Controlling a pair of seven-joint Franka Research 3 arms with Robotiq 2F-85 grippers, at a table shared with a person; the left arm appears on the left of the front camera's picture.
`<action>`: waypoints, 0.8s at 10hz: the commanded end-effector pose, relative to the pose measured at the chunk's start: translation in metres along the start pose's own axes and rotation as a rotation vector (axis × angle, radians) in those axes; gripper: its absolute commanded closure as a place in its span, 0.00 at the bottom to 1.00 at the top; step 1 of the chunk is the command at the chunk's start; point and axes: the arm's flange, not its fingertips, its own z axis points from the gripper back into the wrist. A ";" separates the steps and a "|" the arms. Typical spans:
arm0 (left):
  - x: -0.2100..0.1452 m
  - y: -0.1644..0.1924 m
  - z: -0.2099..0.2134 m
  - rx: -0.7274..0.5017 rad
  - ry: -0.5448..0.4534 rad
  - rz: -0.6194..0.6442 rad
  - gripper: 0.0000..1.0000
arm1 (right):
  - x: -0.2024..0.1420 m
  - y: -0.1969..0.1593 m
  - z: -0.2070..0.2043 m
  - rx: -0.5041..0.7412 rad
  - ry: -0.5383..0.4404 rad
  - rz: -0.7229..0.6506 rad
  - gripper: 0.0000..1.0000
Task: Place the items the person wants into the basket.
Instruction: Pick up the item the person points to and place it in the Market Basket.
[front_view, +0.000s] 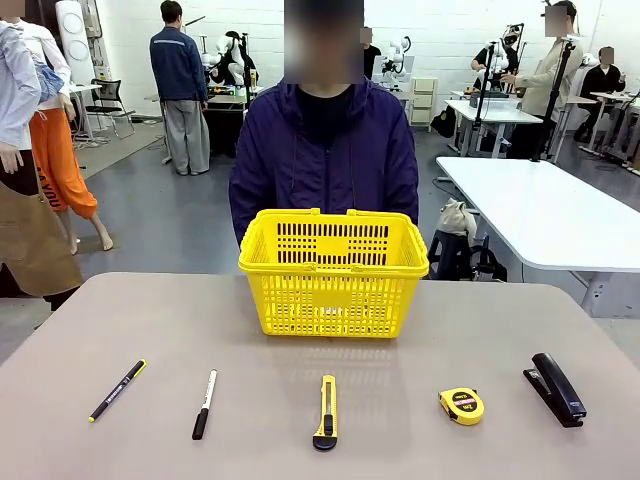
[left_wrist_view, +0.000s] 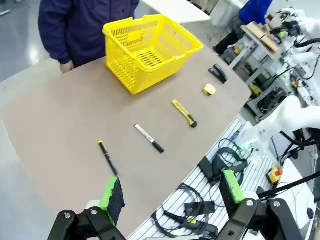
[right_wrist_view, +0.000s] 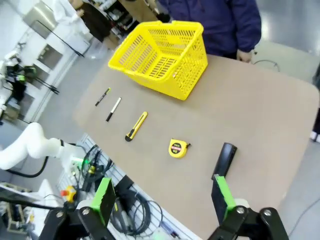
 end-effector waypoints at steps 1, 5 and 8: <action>-0.002 -0.020 -0.014 -0.003 -0.010 0.019 0.00 | -0.014 0.004 0.021 0.020 -0.003 0.035 0.00; 0.004 -0.022 -0.014 0.003 -0.002 0.018 0.00 | -0.024 0.002 0.030 0.008 -0.043 0.018 0.00; 0.004 -0.022 -0.014 0.003 -0.002 0.018 0.00 | -0.030 0.004 0.037 -0.002 -0.023 0.012 0.00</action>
